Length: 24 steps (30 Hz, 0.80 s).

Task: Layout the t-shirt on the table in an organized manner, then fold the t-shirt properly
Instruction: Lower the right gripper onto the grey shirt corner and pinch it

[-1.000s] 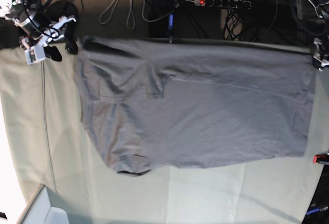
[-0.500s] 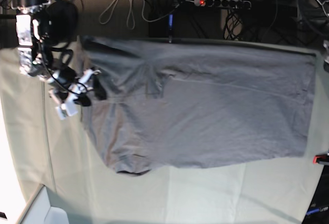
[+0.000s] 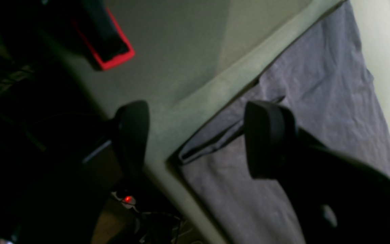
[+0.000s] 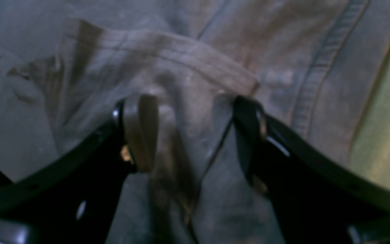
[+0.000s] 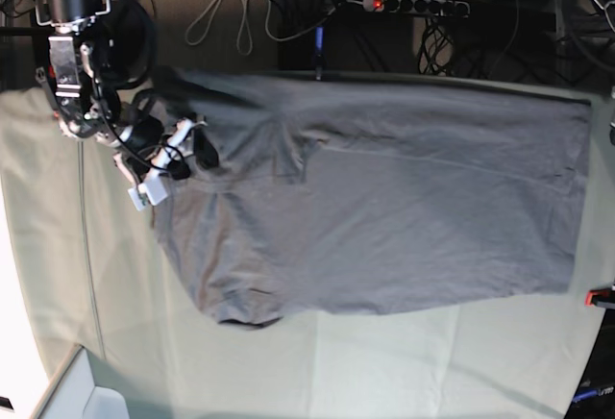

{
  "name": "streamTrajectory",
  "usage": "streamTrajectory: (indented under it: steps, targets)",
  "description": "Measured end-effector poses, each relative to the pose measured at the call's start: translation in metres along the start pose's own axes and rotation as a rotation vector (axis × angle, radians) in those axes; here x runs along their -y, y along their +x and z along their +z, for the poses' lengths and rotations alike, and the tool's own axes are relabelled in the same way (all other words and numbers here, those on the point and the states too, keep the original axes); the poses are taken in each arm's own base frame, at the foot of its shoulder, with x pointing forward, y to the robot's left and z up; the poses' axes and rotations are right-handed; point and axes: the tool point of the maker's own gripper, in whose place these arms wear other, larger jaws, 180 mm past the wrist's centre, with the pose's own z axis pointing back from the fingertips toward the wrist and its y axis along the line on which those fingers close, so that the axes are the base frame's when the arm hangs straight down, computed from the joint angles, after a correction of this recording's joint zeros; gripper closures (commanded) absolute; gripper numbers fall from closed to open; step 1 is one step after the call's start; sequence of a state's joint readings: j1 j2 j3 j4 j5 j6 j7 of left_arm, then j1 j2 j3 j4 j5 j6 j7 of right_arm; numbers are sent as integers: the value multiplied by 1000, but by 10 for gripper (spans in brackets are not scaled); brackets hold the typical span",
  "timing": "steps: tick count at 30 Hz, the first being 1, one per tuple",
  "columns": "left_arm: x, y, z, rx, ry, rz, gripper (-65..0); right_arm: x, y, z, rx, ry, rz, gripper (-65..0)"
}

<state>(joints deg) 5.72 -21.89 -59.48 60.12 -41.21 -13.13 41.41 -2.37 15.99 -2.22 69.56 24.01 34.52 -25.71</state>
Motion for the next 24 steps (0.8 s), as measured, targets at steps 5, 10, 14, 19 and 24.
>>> streamTrajectory:
  steps: [5, 10, 14, 19, 24]
  targets:
    - [0, 0, 0, 0, 0, 0, -423, -2, 2, -1, 5, 4, -2, -220]
    - [0, 0, 0, 0, 0, 0, -423, 2, 13, -2, 26, -4, 6, -281]
    - [0, 0, 0, 0, -1, 0, -423, 2, 15, -2, 30, -4, 7, -340]
    - [0, 0, 0, 0, -1, 0, -423, 5, 10, -3, 20, -6, -7, -358]
    - [0, 0, 0, 0, 0, -1, -423, 15, 7, -9, 24, -12, -60, -358]
